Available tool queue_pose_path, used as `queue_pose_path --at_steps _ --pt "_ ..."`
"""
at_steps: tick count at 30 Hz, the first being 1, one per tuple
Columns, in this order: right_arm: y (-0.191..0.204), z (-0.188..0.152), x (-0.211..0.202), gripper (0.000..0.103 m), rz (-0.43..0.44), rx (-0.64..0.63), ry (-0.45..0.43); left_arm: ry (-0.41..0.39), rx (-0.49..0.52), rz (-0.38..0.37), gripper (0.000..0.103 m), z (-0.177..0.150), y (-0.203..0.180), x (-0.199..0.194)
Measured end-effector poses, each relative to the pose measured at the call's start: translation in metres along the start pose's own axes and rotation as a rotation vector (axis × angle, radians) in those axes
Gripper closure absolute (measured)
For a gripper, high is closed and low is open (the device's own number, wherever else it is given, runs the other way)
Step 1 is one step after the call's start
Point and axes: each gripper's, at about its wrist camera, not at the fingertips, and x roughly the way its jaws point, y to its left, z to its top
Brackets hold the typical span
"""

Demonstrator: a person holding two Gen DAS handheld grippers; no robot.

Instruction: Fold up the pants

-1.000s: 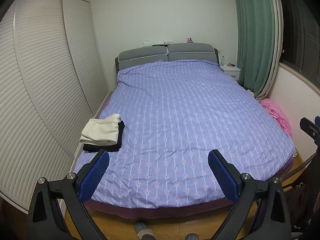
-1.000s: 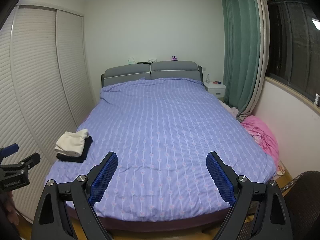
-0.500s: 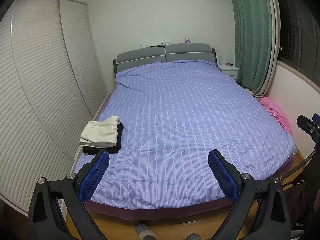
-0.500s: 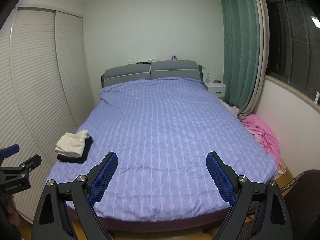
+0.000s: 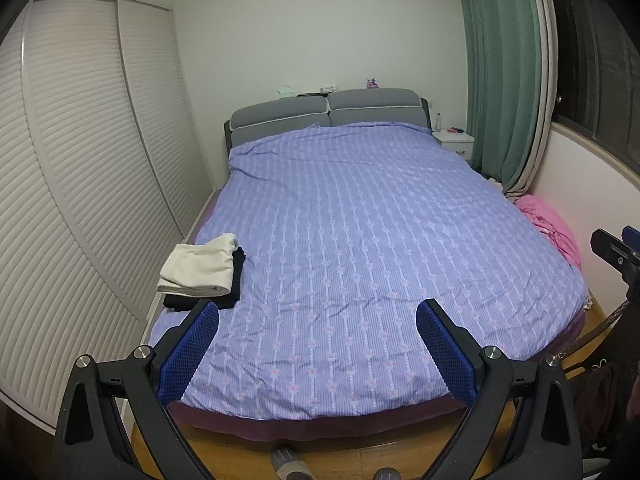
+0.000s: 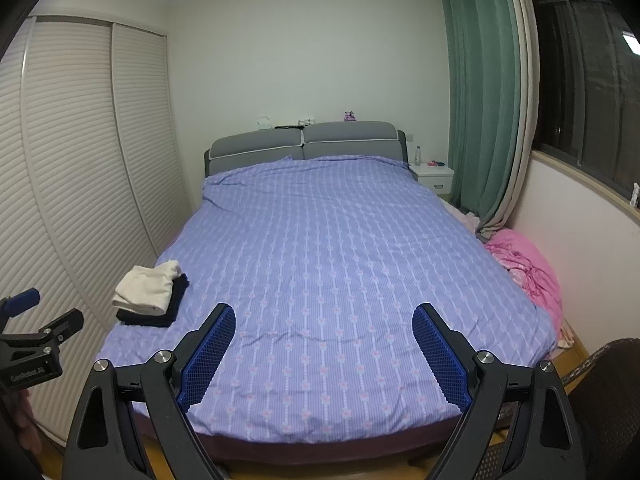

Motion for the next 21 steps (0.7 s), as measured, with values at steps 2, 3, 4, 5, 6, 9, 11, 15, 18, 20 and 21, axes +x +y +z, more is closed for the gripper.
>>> queue_pose_path --at_steps 2,3,4,5,6,9,11,15,18,20,21 --pt "0.0008 0.0003 0.0004 0.012 0.0 -0.001 -0.001 -0.004 0.008 0.004 0.002 0.0 -0.0015 -0.0013" --pt "0.001 0.0001 0.0007 0.012 0.001 0.0 0.001 -0.006 0.009 0.011 0.002 -0.0001 -0.0017 -0.0016" --pt "0.0007 0.0002 0.0012 0.012 0.002 0.0 0.001 -0.007 0.01 0.014 0.002 0.0007 -0.0018 -0.0014" --pt "0.0008 0.0003 0.0014 0.012 0.002 -0.001 0.001 -0.007 0.01 0.017 0.002 0.0012 -0.002 -0.0014" --pt "0.001 0.0003 0.0017 0.012 0.002 -0.003 0.002 -0.008 0.009 0.019 0.002 0.0014 -0.002 -0.0015" --pt "0.0003 0.001 0.0017 0.012 0.004 -0.003 0.0 -0.01 0.013 0.014 0.002 0.0003 -0.0033 -0.0009" --pt "0.0011 0.0007 0.0016 0.012 0.004 -0.005 0.001 -0.006 0.012 -0.004 0.002 -0.0001 -0.0043 0.0008" --pt "0.0014 0.0 0.0041 0.012 0.005 -0.004 0.013 -0.006 0.013 -0.015 0.002 -0.0019 -0.0062 0.0028" --pt "0.0034 0.0012 0.0057 0.012 0.002 -0.009 0.017 -0.011 0.009 -0.024 0.002 -0.0034 -0.006 0.0035" --pt "0.0047 0.002 0.0068 0.012 -0.001 -0.011 0.02 -0.009 0.007 -0.039 0.0 -0.0031 -0.0043 0.0057" --pt "0.006 0.0025 0.0082 0.012 -0.002 -0.012 0.024 -0.005 0.007 -0.049 0.0 -0.0027 -0.0033 0.0072"
